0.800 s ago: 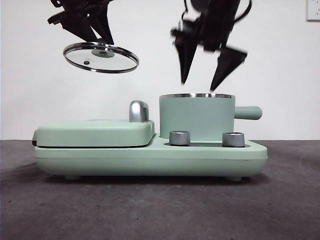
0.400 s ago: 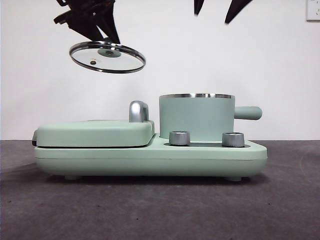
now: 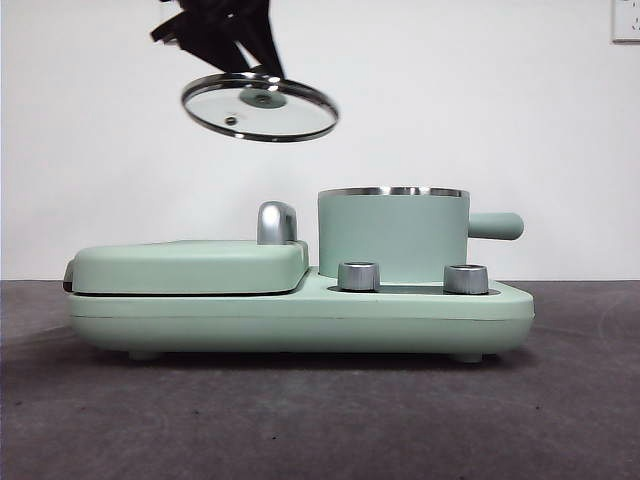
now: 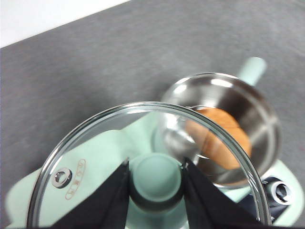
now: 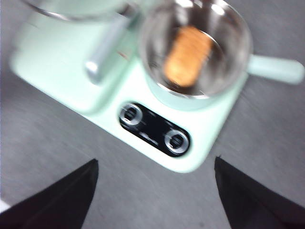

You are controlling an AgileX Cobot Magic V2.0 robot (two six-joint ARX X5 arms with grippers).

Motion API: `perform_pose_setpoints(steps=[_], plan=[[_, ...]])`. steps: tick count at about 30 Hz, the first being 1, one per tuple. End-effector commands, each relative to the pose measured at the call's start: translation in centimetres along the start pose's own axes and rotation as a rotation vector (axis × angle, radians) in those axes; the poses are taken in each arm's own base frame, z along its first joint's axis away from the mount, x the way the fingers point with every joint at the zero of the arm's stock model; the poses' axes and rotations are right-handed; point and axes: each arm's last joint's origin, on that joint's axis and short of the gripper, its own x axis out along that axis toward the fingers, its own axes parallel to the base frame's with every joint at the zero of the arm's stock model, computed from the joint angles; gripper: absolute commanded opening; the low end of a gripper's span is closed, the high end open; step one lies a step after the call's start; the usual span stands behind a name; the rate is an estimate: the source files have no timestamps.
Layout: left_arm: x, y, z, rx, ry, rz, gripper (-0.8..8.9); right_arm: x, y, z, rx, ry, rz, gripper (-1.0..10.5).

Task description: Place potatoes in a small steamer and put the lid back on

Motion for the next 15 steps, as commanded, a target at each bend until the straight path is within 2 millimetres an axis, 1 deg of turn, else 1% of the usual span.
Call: perform_pose_setpoints(steps=[1, 4, 8, 12, 15], plan=[[-1.0, -1.4, 1.4, 0.041, -0.078, -0.028, 0.15, 0.0, 0.3, -2.4, 0.041, -0.04, 0.026, 3.9], [-0.8, -2.6, 1.7, 0.064, -0.104, -0.053, 0.15, -0.2, 0.5, -5.5, 0.051, -0.098, 0.048, 3.9], [-0.7, -4.2, 1.9, 0.091, -0.126, -0.087, 0.15, -0.4, 0.3, -9.0, 0.084, -0.197, 0.083, 3.9], [-0.3, -5.5, 2.0, 0.107, -0.142, -0.116, 0.15, -0.8, -0.1, -11.6, 0.137, -0.279, 0.09, 3.9], [0.2, -6.4, 2.1, 0.119, -0.156, -0.134, 0.15, -1.1, -0.5, -13.1, 0.159, -0.302, 0.099, 3.9]])
